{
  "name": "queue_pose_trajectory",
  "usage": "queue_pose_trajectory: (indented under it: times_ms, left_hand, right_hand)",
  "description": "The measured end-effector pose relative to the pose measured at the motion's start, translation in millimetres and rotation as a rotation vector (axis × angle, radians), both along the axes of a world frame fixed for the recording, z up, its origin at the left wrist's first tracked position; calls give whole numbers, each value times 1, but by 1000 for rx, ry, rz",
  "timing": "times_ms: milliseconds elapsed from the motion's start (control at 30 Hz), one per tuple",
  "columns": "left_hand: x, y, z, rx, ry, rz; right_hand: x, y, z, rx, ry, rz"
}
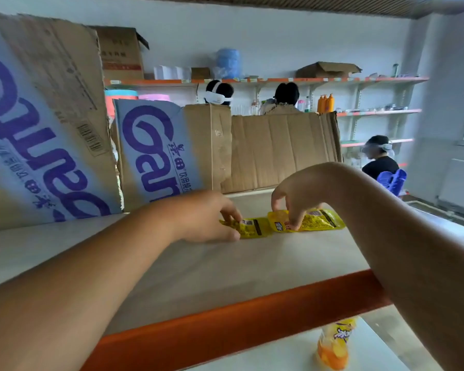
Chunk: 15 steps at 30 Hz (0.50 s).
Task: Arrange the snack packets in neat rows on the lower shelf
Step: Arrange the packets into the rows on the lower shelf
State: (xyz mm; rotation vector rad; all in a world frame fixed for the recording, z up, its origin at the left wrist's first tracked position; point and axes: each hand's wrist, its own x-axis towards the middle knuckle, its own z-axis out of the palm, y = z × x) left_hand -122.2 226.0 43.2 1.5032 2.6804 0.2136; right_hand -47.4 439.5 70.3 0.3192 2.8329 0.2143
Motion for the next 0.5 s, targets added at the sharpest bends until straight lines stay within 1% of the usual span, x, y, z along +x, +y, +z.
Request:
queue_pose_trajectory:
  times_ms: [167, 233, 400, 433, 500]
  left_hand:
    - [-8, -5, 4, -35, -47, 40]
    - [-6, -5, 4, -5, -35, 49]
    - [-11, -9, 14, 152, 51, 97]
    - [-14, -12, 15, 156, 48, 110]
    - [-21, -16, 16, 106, 40, 141]
  right_hand:
    - [-4, 17, -14, -152, 165, 15]
    - [0, 20, -14, -191, 188, 12]
    - [1, 15, -14, -230, 252, 29]
    - [1, 13, -14, -241, 267, 33]
    - [2, 10, -12, -271, 304, 49]
